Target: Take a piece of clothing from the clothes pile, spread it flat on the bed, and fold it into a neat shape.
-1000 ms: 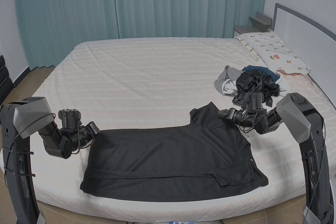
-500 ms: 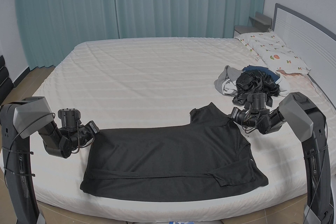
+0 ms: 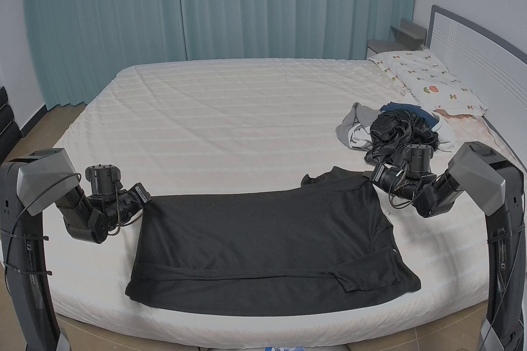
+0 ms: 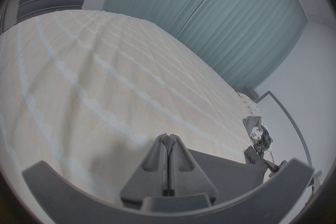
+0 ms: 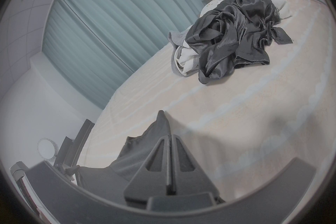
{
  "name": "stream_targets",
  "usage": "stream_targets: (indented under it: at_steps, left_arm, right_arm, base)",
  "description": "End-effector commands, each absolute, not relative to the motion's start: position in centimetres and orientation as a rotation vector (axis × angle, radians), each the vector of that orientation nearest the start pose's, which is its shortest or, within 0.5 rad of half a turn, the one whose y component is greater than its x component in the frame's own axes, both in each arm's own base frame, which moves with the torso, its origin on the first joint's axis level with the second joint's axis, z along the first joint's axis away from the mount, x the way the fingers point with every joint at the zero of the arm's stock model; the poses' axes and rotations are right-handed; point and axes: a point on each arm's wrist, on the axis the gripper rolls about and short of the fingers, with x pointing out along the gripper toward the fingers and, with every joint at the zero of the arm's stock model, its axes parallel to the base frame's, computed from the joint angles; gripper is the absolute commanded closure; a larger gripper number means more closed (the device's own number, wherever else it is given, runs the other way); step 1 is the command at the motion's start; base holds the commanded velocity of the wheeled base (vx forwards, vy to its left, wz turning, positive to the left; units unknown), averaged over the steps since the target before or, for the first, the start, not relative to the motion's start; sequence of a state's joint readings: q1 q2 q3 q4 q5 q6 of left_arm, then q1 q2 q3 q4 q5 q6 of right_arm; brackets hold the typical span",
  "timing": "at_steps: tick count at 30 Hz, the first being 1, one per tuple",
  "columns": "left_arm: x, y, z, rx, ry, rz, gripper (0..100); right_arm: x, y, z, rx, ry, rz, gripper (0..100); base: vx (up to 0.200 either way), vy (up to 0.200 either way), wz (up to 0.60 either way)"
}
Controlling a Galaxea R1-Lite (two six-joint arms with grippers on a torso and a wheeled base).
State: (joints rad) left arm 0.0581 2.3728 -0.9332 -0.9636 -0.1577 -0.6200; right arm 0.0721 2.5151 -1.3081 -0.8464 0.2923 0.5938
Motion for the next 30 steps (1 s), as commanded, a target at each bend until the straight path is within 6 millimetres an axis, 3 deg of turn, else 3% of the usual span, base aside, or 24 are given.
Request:
stream_targets:
  at_steps: [1,15,22,30]
  left_arm:
    - [40.3,2.6,0.4,-0.658,0.470,0.059,100]
    - [40.0,2.8,0.6,-0.654,0.443,0.056,100]
    - [38.1,2.6,0.5,-0.554,0.439,0.021,100]
    - [35.9,2.4,0.3,-0.489,0.482,0.006,100]
  right_arm:
    - [46.1,3.7,2.4,0.623,0.424,0.251,100]
    - [43.8,3.4,2.6,0.630,0.460,0.267,100]
    - [41.4,2.3,3.8,0.647,0.494,0.295,100]
    - [38.9,1.7,3.5,0.655,0.565,0.309,100]
  base:
    - [0.000,0.000,0.00]
    - [0.000,0.000,0.00]
    - [0.000,0.000,0.00]
    - [0.000,0.000,0.00]
